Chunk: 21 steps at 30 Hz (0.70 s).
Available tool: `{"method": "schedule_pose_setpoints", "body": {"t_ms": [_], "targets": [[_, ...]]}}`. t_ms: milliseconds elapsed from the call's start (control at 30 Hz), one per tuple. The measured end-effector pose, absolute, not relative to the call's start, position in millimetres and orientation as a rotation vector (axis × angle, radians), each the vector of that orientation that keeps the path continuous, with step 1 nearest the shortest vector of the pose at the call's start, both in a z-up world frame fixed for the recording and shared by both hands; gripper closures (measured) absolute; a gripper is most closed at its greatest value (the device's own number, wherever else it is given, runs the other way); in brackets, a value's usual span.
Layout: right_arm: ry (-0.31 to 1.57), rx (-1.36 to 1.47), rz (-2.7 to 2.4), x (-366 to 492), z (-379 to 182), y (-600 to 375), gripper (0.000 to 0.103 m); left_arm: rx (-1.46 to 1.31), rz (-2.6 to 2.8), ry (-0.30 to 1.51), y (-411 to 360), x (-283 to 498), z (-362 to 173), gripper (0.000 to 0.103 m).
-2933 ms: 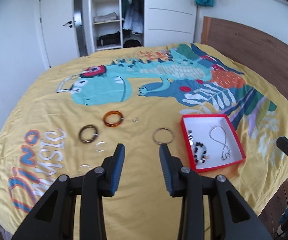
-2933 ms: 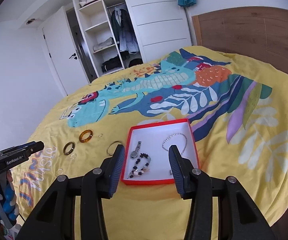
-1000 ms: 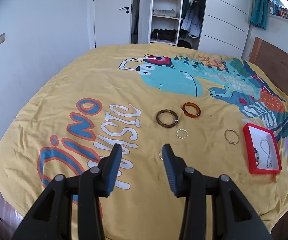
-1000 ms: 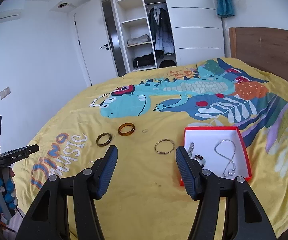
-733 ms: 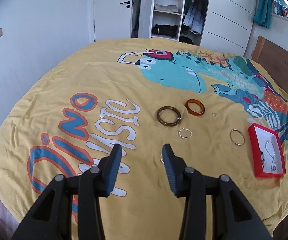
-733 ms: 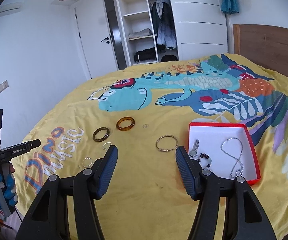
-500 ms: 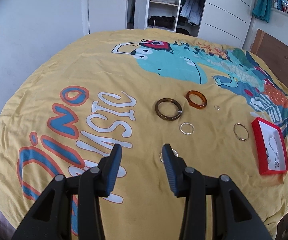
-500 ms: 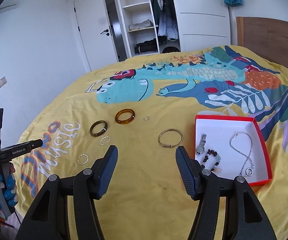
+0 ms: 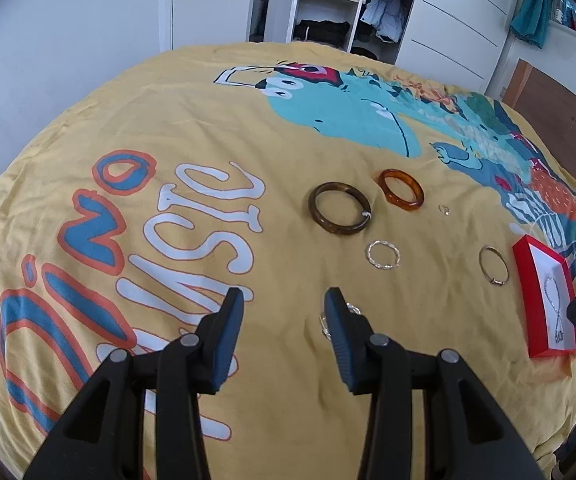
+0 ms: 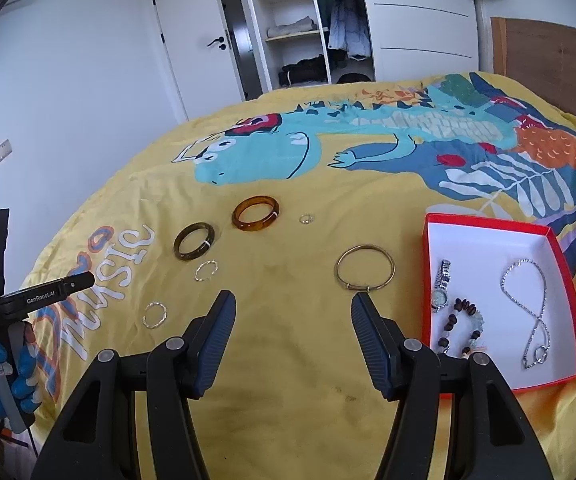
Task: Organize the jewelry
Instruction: 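Move the open left gripper toward the twisted silver hoop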
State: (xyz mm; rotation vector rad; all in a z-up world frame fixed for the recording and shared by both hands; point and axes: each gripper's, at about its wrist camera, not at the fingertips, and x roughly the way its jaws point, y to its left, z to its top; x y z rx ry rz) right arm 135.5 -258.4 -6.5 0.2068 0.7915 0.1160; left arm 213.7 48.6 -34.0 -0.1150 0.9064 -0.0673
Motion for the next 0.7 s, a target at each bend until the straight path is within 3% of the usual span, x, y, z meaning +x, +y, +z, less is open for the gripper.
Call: {"method": "schedule_pose_setpoints", "body": {"t_ms": [700], "targets": [[0.856, 0.218, 0.128, 152, -48, -250, 0.044, -0.087, -0.135, 0.966, 29, 207, -79, 0.063]]}}
